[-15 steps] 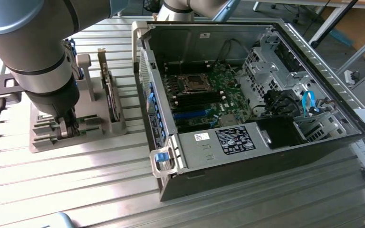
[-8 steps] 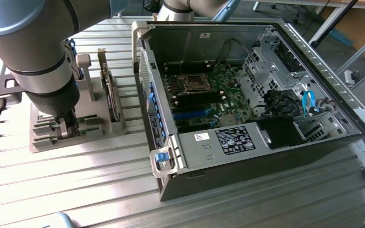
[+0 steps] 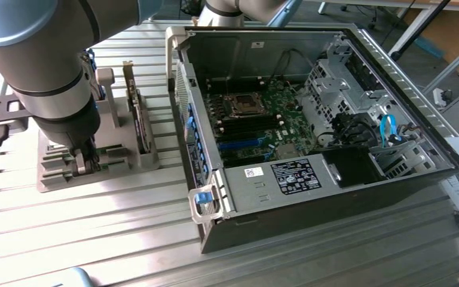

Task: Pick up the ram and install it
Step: 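Pick up the ram and move it above insertion slot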

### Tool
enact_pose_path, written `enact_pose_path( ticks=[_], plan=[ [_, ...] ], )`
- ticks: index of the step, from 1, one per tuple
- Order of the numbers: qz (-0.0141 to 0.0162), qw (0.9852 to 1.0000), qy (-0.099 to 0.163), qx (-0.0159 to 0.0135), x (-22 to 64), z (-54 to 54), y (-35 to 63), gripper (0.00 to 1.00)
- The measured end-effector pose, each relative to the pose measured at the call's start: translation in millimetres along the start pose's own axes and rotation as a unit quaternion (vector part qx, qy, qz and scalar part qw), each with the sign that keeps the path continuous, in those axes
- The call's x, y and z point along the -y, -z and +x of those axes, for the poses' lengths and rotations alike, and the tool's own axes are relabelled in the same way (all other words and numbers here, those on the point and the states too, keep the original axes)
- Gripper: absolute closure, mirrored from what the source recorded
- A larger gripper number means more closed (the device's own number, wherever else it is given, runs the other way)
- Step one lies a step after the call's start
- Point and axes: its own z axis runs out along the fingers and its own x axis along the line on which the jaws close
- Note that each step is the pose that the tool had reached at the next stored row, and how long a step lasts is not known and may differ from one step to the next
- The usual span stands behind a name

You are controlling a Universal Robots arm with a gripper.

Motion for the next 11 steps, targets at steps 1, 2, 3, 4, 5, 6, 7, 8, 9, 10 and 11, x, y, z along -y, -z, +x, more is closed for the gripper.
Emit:
enact_pose_path(
  ticks=[1,2,3,4,5,6,7,8,9,10,11],
  plan=[
    [-0.0001,1.0000,0.000,0.0000,0.0,0.0,0.0,0.76],
    [-0.0001,1.0000,0.000,-0.0001,0.0,0.0,0.0,0.76],
    [-0.0001,1.0000,0.000,-0.0001,0.0,0.0,0.0,0.76],
    [-0.0001,1.0000,0.000,-0.0001,0.0,0.0,0.0,0.76],
    [0.0000,1.0000,0.000,0.0000,0.1,0.0,-0.1,0.76],
    [0.0001,1.0000,0.000,0.0000,0.8,0.0,-0.1,0.76],
    [0.0000,1.0000,0.000,0.0000,1.5,0.1,-0.1,0.76],
    [0.0000,1.0000,0.000,0.0000,2.2,0.2,-0.1,0.76],
    [0.0000,1.0000,0.000,0.0000,2.9,0.2,-0.1,0.76],
    [0.0000,1.0000,0.000,0.0000,3.3,0.2,-0.1,0.76],
    [0.0000,1.0000,0.000,0.0000,3.4,0.3,-0.1,0.76]
  ],
)
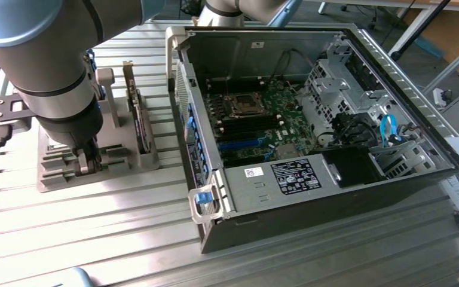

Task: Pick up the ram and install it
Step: 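Pick up the ram and move it above insertion slot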

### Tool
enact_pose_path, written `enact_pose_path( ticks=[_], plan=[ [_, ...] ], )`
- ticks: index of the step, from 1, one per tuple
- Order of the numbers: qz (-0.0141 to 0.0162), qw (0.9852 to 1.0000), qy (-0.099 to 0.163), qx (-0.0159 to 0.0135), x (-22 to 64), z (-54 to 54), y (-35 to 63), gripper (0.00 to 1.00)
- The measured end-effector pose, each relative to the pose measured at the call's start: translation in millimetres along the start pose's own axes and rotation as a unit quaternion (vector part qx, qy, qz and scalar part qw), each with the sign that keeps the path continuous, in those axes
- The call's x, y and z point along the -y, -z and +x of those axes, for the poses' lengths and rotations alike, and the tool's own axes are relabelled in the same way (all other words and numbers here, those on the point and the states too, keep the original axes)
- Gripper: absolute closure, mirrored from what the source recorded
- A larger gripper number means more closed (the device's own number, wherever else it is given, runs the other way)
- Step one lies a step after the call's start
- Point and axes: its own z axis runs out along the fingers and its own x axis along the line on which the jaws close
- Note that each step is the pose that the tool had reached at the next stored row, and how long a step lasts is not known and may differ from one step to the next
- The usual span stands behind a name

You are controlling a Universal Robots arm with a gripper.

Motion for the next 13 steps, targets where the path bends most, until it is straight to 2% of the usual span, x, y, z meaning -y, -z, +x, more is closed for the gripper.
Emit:
enact_pose_path(
  ticks=[7,13],
  plan=[
    [-0.0002,1.0000,0.000,-0.0017,0.2,0.0,0.1,0.76],
    [-0.0002,1.0000,0.000,-0.0017,0.2,0.0,-0.3,0.76]
  ],
)
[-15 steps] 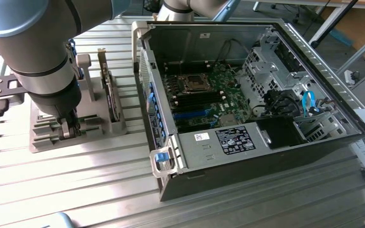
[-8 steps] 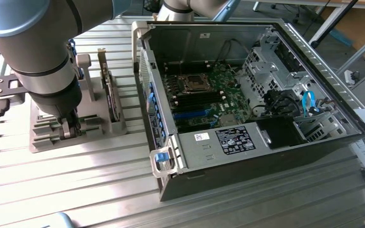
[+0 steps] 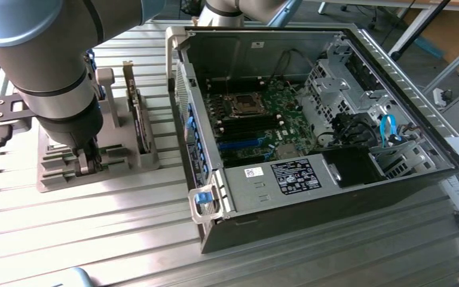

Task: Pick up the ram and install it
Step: 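Pick up the ram and move it above insertion slot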

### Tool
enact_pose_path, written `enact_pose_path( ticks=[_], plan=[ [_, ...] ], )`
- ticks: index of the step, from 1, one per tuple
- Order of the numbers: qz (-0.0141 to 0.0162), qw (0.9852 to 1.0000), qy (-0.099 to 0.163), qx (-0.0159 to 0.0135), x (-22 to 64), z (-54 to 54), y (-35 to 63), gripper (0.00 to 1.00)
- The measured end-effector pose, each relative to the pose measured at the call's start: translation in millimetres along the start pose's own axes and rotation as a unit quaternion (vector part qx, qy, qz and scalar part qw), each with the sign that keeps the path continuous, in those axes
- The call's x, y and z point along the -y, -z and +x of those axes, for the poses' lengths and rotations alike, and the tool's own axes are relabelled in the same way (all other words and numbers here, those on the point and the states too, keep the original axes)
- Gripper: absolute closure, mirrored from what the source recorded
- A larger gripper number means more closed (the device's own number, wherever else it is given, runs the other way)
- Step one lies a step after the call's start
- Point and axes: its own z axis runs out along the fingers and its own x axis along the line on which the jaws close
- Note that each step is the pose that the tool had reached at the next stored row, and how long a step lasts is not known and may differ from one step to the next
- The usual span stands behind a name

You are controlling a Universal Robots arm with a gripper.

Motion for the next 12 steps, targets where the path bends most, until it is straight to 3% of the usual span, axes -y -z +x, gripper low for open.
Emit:
enact_pose_path(
  ticks=[6,7,12],
  plan=[
    [0.0000,1.0000,0.000,0.0000,0.0,0.0,0.0,0.77],
    [0.0000,1.0000,0.000,0.0000,0.0,0.0,0.0,0.85],
    [0.0001,1.0000,0.000,0.0001,0.2,0.0,-0.1,0.85]
  ],
)
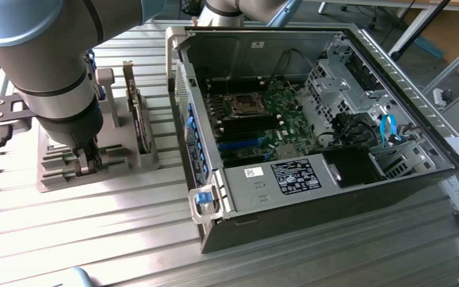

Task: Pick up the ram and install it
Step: 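Pick up the ram and move it above insertion slot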

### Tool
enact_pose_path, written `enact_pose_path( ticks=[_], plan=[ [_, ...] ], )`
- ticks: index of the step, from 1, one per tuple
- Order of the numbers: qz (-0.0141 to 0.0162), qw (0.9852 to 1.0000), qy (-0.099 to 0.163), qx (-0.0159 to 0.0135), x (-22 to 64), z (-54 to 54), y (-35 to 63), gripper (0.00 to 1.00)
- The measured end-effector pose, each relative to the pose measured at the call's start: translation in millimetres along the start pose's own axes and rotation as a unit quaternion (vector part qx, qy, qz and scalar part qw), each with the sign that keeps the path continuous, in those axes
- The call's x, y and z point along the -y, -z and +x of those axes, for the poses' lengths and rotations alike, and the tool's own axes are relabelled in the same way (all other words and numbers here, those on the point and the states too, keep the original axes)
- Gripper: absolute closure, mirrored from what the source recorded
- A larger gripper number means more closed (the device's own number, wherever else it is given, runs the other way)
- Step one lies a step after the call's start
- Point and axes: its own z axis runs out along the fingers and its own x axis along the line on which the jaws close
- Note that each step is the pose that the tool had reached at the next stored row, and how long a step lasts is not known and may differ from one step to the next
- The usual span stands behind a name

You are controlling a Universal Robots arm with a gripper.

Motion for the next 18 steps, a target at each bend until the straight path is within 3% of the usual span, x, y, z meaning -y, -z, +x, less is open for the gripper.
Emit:
enact_pose_path(
  ticks=[18],
  plan=[
    [-0.0001,1.0000,0.000,0.0000,1.9,0.2,-0.9,0.86]
  ],
)
